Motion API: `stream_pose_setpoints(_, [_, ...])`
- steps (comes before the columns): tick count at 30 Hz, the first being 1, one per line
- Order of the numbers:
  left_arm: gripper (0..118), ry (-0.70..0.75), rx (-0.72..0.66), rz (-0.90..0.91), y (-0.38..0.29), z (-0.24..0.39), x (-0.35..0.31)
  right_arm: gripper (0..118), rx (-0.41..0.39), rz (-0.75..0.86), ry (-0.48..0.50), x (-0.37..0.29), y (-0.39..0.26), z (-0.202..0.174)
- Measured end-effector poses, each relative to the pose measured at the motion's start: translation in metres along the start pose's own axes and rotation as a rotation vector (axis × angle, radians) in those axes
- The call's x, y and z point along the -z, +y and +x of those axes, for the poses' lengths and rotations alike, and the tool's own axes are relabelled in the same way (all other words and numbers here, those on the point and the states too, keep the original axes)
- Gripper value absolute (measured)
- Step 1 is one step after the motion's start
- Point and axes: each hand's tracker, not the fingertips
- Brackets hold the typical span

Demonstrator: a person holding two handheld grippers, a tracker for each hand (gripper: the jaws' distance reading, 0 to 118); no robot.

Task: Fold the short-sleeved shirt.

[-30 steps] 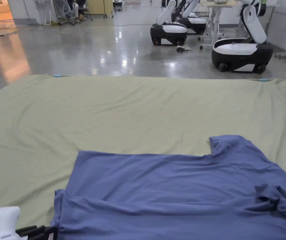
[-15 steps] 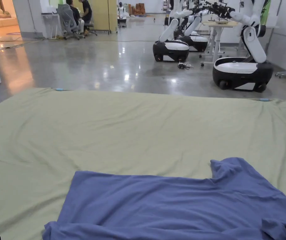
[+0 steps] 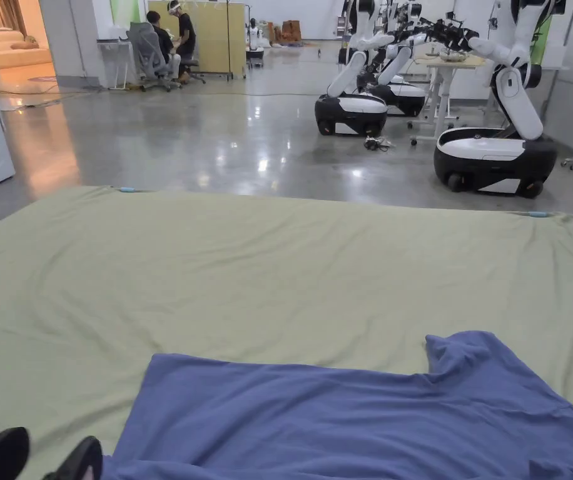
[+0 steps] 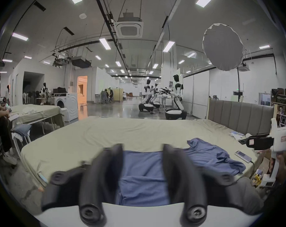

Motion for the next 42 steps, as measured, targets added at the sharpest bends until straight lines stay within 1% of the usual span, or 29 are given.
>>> stream_pose_setpoints(1, [18,0.003,-0.006,-0.023,0.002,0.000,0.001,24,-0.019,0.001,-0.018,0.000,0.000,-0.003])
stream_pose_setpoints(2, [17,0.000,-0.010,-0.031,0.000,0.000,0.002,14,-0.042,-0.004,-0.041,0.001,0.000,-0.005])
stream_pose_setpoints(3, [15,-0.009,-0.010,-0.032,-0.002,-0.001,0.001,0,-0.071,-0.002,-0.084,0.002,0.000,-0.008])
stream_pose_setpoints(4, [10,-0.033,-0.011,-0.043,-0.003,-0.002,0.003,0,-0.093,0.001,-0.125,0.001,0.004,-0.013])
stream_pose_setpoints(5, [3,-0.033,-0.009,-0.060,-0.001,-0.002,0.005,0,-0.100,0.009,-0.137,0.001,0.004,-0.014])
stream_pose_setpoints(6, [3,-0.024,-0.013,-0.063,-0.003,0.001,0.005,0,-0.090,-0.001,-0.104,0.001,0.005,-0.013])
stream_pose_setpoints(7, [3,-0.018,-0.022,-0.060,-0.006,0.001,0.003,0,-0.085,-0.008,-0.095,0.002,0.005,-0.011])
stream_pose_setpoints(9, [3,-0.044,-0.058,-0.055,-0.010,-0.002,0.008,0,-0.088,-0.014,-0.103,0.003,0.005,-0.010])
stream_pose_setpoints(10, [3,-0.025,-0.057,-0.040,-0.012,0.001,0.006,0,-0.097,-0.017,-0.105,0.005,0.006,-0.011])
stream_pose_setpoints(12, [3,-0.039,-0.036,-0.052,-0.009,0.002,0.011,0,-0.108,-0.010,-0.114,0.005,0.006,-0.012])
stream_pose_setpoints(19, [3,-0.072,-0.004,-0.075,0.002,0.000,0.025,0,-0.094,-0.021,-0.088,0.013,0.002,-0.010])
stream_pose_setpoints(23, [3,-0.092,-0.003,-0.120,0.008,-0.013,0.059,0,-0.082,-0.048,-0.058,0.020,-0.004,-0.009])
stream_pose_setpoints(24, [6,-0.110,-0.005,-0.133,0.007,-0.019,0.071,0,-0.081,-0.056,-0.051,0.021,-0.005,-0.010])
stream_pose_setpoints(25, [22,-0.140,-0.027,-0.173,0.008,-0.028,0.089,0,-0.081,-0.064,-0.051,0.022,-0.006,-0.009])
stream_pose_setpoints(26, [46,-0.141,-0.057,-0.198,0.007,-0.035,0.101,0,-0.083,-0.077,-0.062,0.023,-0.007,-0.009])
stream_pose_setpoints(27, [72,-0.177,-0.078,-0.222,0.004,-0.040,0.117,0,-0.089,-0.096,-0.082,0.023,-0.008,-0.008])
stream_pose_setpoints(28, [78,-0.222,-0.095,-0.270,0.002,-0.046,0.139,0,-0.095,-0.100,-0.101,0.023,-0.010,-0.007])
stream_pose_setpoints(30, [78,-0.213,-0.107,-0.335,0.006,-0.052,0.173,0,-0.083,-0.113,-0.110,0.023,-0.014,0.000])
stream_pose_setpoints(34, [78,-0.203,-0.155,-0.491,-0.001,-0.064,0.262,0,-0.003,-0.145,-0.116,0.027,-0.019,0.022])
stream_pose_setpoints(36, [78,-0.149,-0.114,-0.566,-0.001,-0.066,0.305,0,0.042,-0.148,-0.128,0.028,-0.021,0.034])
stream_pose_setpoints(38, [78,-0.109,-0.076,-0.680,0.000,-0.069,0.352,0,0.073,-0.150,-0.143,0.028,-0.023,0.045])
stream_pose_setpoints(39, [78,-0.082,-0.049,-0.698,-0.001,-0.069,0.368,0,0.080,-0.151,-0.152,0.027,-0.024,0.049])
stream_pose_setpoints(42, [78,0.024,-0.026,-0.783,-0.010,-0.074,0.408,0,0.089,-0.174,-0.189,0.026,-0.028,0.061])
